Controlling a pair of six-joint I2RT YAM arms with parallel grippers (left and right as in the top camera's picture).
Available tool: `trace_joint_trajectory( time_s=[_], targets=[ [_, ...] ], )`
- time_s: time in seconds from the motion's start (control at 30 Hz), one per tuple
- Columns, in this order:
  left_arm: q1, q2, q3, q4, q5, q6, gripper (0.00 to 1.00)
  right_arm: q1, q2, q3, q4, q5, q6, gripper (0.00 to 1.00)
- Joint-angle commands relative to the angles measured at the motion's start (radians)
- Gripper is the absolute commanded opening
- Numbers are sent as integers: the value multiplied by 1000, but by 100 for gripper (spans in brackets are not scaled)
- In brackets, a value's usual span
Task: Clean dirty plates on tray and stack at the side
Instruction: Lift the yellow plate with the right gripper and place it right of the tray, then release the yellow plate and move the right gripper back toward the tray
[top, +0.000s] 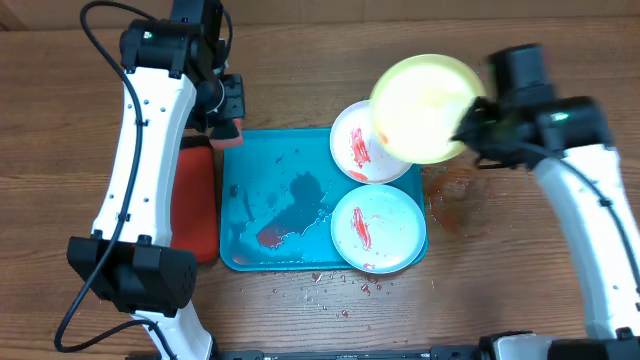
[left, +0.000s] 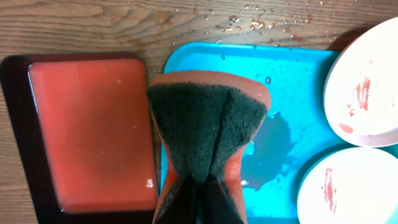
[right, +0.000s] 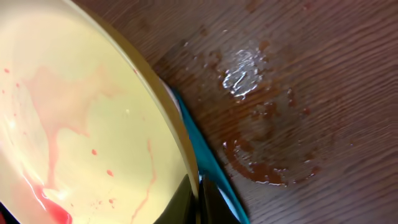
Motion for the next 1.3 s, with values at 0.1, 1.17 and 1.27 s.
trace_joint_trajectory(
  time_s=[0.1, 1.17, 1.27],
  targets=[
    [-24, 0, -93, 51, 12, 19, 4, -248, -24, -82, 3, -184, -155, 4],
    [-74, -261, -241, 193, 64, 50, 4, -446, -40, -495, 257, -343, -268, 37],
    [-74, -325, -241, 171, 64, 50, 4, -417, -72, -412, 157, -441, -347, 37]
  ],
)
